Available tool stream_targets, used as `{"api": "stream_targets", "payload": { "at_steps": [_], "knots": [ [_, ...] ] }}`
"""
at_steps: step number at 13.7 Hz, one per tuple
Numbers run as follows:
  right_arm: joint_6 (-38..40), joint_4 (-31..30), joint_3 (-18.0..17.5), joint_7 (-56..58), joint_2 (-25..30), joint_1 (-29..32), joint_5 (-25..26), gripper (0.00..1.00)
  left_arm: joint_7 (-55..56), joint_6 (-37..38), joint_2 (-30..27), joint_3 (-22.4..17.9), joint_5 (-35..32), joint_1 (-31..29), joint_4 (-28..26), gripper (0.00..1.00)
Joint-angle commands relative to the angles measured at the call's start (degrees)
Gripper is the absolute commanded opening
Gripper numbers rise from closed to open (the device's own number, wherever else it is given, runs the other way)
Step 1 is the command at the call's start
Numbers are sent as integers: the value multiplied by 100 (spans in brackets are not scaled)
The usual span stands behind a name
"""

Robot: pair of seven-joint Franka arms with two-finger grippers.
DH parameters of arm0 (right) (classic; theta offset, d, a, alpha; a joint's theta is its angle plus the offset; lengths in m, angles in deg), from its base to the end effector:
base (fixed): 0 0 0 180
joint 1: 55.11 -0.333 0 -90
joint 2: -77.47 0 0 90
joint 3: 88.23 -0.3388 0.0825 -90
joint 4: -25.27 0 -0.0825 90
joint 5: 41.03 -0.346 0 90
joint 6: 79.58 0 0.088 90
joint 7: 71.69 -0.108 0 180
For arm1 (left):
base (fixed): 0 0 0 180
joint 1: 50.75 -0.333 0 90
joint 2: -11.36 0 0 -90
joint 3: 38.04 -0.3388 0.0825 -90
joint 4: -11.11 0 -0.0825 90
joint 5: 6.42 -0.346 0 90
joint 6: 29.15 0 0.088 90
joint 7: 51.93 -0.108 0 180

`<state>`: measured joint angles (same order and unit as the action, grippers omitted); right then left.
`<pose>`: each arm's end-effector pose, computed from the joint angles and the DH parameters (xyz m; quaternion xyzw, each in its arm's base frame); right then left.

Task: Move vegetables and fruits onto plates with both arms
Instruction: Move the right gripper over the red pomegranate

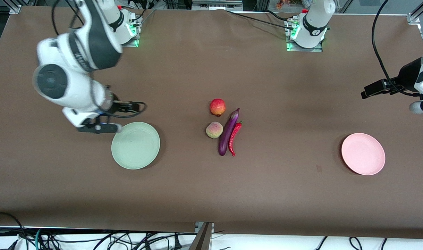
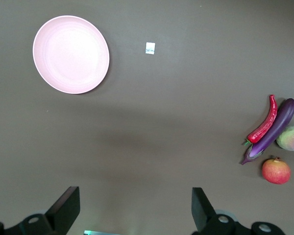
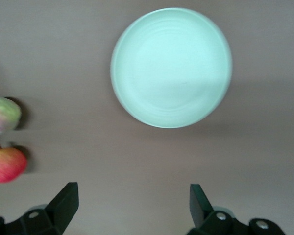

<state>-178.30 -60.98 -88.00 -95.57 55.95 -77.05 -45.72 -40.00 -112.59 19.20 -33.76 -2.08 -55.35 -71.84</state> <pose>0.5784 0.2389 0.4707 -0.9957 0.0282 0.0878 0.0055 0.5484 -0.0025 0.6173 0.9915 0.1045 -0.0679 0.0362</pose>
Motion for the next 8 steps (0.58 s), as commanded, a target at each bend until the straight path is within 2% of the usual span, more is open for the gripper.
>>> {"api": "stream_targets", "payload": {
  "at_steps": [1, 4, 8],
  "knots": [
    [-549, 65, 47, -1114, -369, -685, -119, 100, 11, 56, 7, 55, -39, -6, 121, 100],
    [-1305, 73, 47, -2302, -774, -1433, -119, 100, 20, 47, 7, 90, -47, 47, 129, 100],
    [-2141, 73, 47, -3385, -1231, -2111, -49, 100, 20, 56, -2, 64, -39, 29, 121, 100]
  ]
}}
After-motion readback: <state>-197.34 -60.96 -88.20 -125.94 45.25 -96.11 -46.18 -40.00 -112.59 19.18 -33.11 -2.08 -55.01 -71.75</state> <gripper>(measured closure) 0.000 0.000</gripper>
